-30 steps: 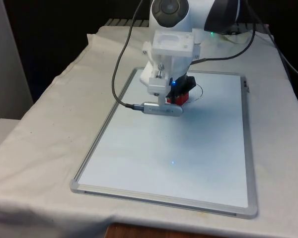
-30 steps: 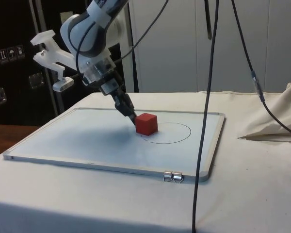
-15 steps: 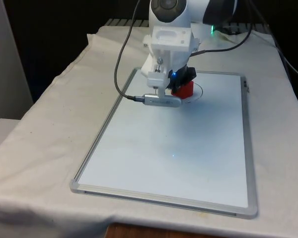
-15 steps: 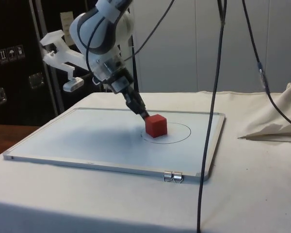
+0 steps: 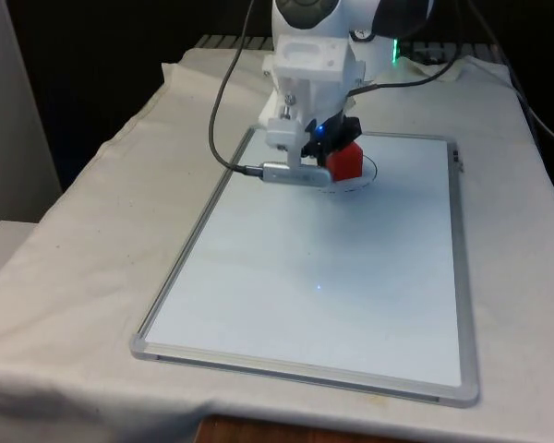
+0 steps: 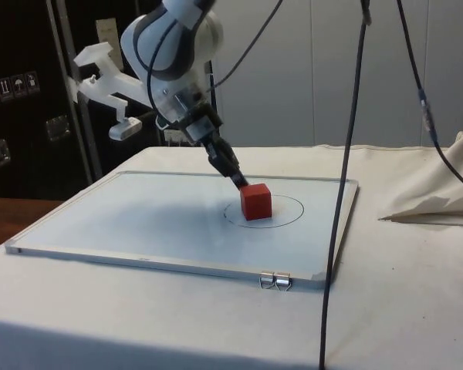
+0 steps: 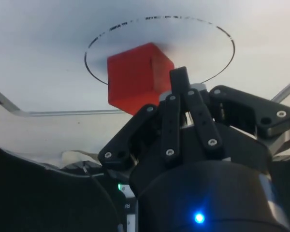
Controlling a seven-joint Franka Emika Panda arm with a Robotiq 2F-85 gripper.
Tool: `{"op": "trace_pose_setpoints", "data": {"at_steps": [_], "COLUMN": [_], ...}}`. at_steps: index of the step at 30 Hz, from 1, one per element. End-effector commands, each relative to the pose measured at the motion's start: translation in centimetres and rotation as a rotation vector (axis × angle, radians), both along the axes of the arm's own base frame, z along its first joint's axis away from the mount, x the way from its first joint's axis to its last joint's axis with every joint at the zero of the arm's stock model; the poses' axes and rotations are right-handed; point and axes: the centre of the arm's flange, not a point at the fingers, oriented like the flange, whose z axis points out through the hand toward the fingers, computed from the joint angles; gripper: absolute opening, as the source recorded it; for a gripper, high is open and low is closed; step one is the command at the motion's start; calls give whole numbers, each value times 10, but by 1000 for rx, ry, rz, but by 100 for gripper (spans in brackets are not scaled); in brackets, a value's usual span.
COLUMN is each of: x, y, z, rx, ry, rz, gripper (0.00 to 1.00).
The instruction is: Push the cube into the marked area.
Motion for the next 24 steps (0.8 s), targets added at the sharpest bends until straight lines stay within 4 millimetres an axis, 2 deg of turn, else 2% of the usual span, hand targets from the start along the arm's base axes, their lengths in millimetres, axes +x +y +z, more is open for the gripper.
{"op": "trace_pose_setpoints", "data": {"at_steps": [1, 16, 17, 24], "x": [2, 16, 15, 19], "y": [0, 9, 6, 12], "z": [4, 30, 25, 41], "rx": [-3, -16, -17, -29], "ry": [-5, -74, -58, -96], "rz": [-8, -72, -60, -111], "gripper": [0, 0, 0, 0]}}
